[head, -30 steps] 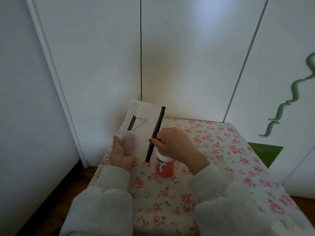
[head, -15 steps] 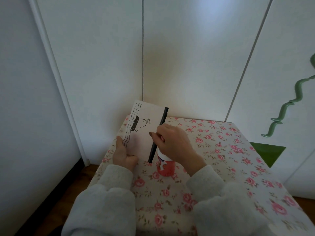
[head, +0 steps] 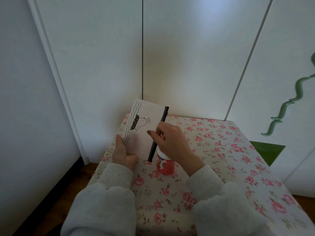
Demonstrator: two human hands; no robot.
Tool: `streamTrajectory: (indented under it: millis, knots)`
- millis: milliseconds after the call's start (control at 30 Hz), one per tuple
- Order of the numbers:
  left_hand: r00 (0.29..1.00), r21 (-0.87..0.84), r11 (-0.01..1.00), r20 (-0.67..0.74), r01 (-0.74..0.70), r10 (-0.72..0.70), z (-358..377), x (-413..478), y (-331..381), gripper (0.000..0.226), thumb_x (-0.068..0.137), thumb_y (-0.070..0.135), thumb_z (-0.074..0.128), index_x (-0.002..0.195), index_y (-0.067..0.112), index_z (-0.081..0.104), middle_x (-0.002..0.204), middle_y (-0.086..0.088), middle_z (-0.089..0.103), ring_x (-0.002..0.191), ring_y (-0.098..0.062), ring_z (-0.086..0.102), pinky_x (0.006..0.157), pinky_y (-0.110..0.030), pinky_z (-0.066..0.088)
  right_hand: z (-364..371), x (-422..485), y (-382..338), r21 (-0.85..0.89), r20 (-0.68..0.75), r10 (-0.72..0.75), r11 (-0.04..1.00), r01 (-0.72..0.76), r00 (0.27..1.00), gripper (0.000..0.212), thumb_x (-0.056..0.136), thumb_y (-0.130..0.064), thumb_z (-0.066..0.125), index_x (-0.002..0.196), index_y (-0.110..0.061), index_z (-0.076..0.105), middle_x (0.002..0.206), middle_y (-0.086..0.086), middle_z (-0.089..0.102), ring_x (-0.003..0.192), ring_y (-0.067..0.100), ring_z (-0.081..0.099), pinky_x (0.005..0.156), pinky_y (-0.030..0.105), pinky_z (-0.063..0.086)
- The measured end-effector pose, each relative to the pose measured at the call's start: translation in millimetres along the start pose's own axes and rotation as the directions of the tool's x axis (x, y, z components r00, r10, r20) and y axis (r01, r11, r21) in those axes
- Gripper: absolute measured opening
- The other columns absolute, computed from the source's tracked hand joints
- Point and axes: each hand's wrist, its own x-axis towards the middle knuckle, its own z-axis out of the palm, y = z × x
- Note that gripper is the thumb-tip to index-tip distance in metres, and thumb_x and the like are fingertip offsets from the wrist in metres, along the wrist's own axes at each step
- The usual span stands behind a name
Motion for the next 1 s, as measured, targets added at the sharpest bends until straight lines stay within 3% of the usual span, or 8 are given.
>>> streamTrajectory:
  millis: [100,300,633,767,900,1000]
  knots:
    - [0.999,0.051,0.998,-0.029,0.037,-0.035,-5.6,3.9,-0.1,0.053,0.089,0.051,0.042,0.128,0.016,0.052,0.08,0.002,0.065,0.07,-0.012,0.056,0.036,-0.017,0.048,-0.3,-1.8,-1.9,0.062,-0.03,0.029,0.998,-0.027,0.999,0.032,0.085,-0.029,0.059,0.067,-0.005,0.05,0.047,-0.007,0.035,0.042,0.006,0.029,0.043,0.021,0.026]
    - [0.999,-0.035,0.999,0.049,-0.021,0.023,5.9,-6.7,-1.9,0.051,0.095,0.039,0.033,0.139,0.012,0.035,0.08,0.002,0.048,0.068,-0.012,0.046,0.027,-0.018,0.04,0.7,-2.7,-3.3,0.177,-0.079,0.097,0.981,-0.082,0.992,0.032,0.084,-0.028,0.061,0.067,-0.003,0.052,0.052,0.02,0.055,0.045,0.02,0.042,0.045,0.038,0.041]
    - [0.996,-0.046,0.999,0.089,0.006,-0.002,2.2,-0.5,-1.7,0.052,0.094,0.041,0.034,0.137,0.012,0.038,0.089,0.001,0.054,0.072,-0.014,0.05,0.032,-0.02,0.046,-3.6,1.2,-7.9,0.173,0.006,0.056,0.983,-0.056,0.998,0.03,0.084,-0.032,0.06,0.067,-0.008,0.051,0.051,0.009,0.049,0.045,0.018,0.041,0.046,0.03,0.037]
    - [0.996,-0.07,0.994,0.042,0.085,-0.082,-5.7,3.3,-2.0,0.056,0.087,0.05,0.048,0.128,0.012,0.052,0.121,-0.004,0.062,0.084,-0.019,0.062,0.057,-0.033,0.056,-1.5,0.3,-8.9,0.116,0.004,0.024,0.993,-0.024,1.0,0.031,0.086,-0.032,0.058,0.07,-0.007,0.052,0.049,0.001,0.044,0.046,0.018,0.04,0.045,0.027,0.033]
    - [0.996,-0.027,1.0,0.086,0.012,-0.01,-0.6,0.8,-1.6,0.054,0.094,0.045,0.034,0.137,0.013,0.039,0.088,0.0,0.055,0.048,-0.009,0.065,0.038,-0.02,0.05,0.8,-2.7,-5.9,0.114,-0.02,0.03,0.993,-0.028,0.999,0.028,0.086,-0.029,0.058,0.069,-0.008,0.05,0.046,-0.01,0.035,0.045,0.017,0.037,0.046,0.029,0.034]
    - [0.995,-0.021,1.0,0.096,-0.007,0.009,1.6,2.1,-2.9,0.052,0.095,0.041,0.032,0.138,0.013,0.036,0.084,0.002,0.052,0.054,-0.013,0.064,0.032,-0.02,0.046,0.6,-3.6,-5.9,0.121,-0.026,0.031,0.992,-0.028,0.999,0.026,0.086,-0.028,0.059,0.069,-0.009,0.05,0.047,-0.011,0.035,0.044,0.013,0.036,0.046,0.028,0.034]
